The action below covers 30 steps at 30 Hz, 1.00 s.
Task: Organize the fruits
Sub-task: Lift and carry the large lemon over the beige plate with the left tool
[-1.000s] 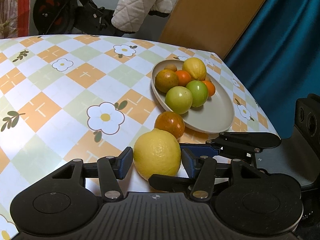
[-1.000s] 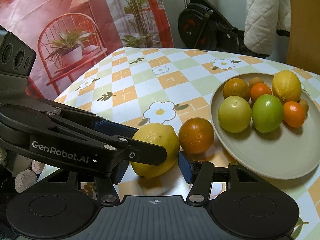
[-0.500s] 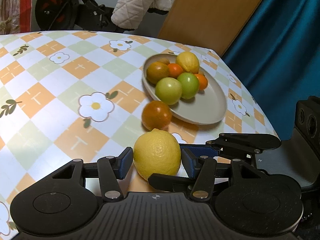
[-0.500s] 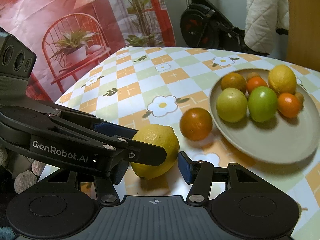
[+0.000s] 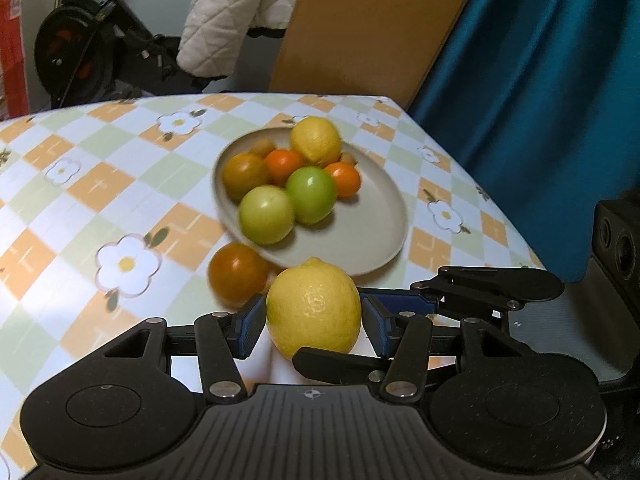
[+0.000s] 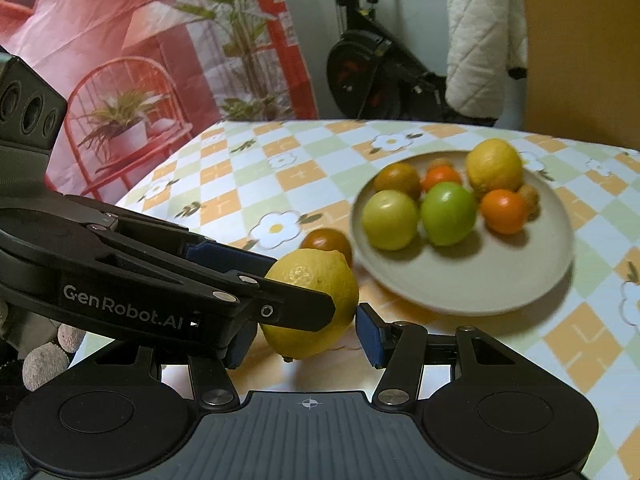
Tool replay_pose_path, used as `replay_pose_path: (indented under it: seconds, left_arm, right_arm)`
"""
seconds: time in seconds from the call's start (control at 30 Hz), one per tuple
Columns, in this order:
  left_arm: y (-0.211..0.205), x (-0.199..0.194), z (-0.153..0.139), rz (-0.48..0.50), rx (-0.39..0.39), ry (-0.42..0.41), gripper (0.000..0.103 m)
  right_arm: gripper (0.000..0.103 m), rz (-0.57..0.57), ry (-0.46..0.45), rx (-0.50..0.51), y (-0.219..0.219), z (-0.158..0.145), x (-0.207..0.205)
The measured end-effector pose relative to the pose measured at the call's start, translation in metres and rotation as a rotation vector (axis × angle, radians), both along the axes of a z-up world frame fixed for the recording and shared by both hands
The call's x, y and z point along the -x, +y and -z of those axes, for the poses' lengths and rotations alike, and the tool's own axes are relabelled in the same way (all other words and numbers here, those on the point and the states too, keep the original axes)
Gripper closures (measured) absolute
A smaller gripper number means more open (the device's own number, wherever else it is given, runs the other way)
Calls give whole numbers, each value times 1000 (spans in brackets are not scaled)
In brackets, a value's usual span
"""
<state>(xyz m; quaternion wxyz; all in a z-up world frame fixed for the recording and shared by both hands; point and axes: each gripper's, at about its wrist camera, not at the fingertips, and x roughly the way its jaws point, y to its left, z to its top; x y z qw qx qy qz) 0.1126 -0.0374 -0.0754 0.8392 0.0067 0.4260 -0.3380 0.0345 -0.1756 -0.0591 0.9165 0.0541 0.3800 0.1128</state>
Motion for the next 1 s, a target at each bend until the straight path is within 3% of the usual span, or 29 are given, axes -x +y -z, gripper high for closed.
replay_pose_path:
  seconds: [0.4,1.0]
  left_arm:
    - [-49,-17,-11,62,0,-39,48]
    - [-108,-59,1,109,-47,-40,47]
  right_arm:
    - [53,93,-63,-5,-46,-13,0]
    - [52,196,-63,10,-104,3,-35]
